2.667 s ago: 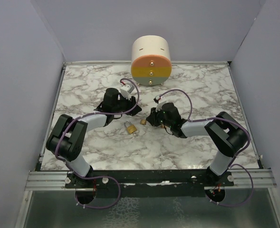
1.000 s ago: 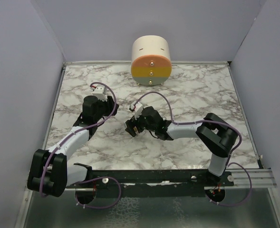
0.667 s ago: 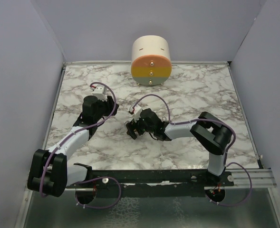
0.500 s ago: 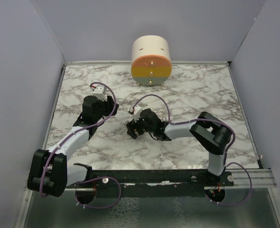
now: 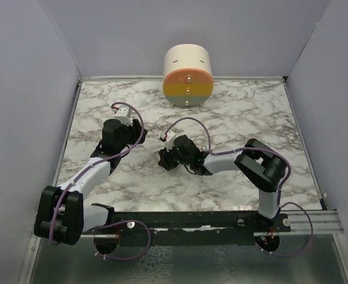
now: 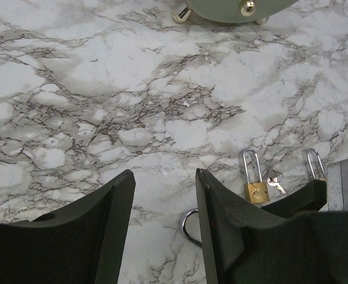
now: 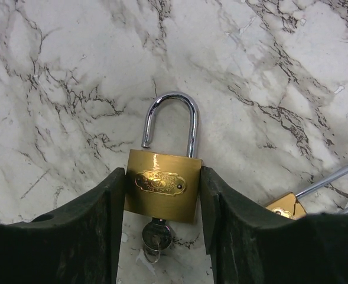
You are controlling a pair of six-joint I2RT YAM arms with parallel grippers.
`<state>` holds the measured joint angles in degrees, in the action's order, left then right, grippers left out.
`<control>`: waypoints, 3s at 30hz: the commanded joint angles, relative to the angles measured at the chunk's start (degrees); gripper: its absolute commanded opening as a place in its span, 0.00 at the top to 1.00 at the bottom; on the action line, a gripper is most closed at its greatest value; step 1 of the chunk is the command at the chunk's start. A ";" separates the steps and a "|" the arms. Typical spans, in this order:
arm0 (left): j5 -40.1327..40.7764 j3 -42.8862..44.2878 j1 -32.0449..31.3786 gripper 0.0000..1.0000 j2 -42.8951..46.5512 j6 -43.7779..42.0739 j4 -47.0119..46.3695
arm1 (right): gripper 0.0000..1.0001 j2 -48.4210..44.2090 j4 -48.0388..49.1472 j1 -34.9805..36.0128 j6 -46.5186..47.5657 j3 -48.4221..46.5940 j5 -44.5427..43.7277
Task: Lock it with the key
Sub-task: Move the lock to the center of the board, then pick up the lock from the center of the board.
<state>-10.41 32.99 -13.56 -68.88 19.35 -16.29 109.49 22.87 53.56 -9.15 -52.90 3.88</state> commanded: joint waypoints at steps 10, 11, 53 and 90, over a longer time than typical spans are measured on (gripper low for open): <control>0.04 -0.47 0.33 0.51 1.24 0.68 -2.08 | 0.91 1.85 -1.95 0.41 -2.06 0.58 2.01; 0.04 -0.55 0.30 0.51 1.31 0.61 -2.13 | 0.92 1.81 -2.00 0.39 -2.13 0.73 2.01; 1.13 -0.60 0.40 0.51 2.26 0.52 -1.21 | 0.65 7.84 -6.96 0.42 -1.72 -11.27 1.26; 15.46 -1.70 0.38 0.50 12.92 2.57 3.51 | 0.62 10.13 -9.44 0.39 4.18 -21.03 0.67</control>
<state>4.12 32.01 -13.50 -56.95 21.37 -11.86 116.84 15.38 53.63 -6.20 -72.71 3.70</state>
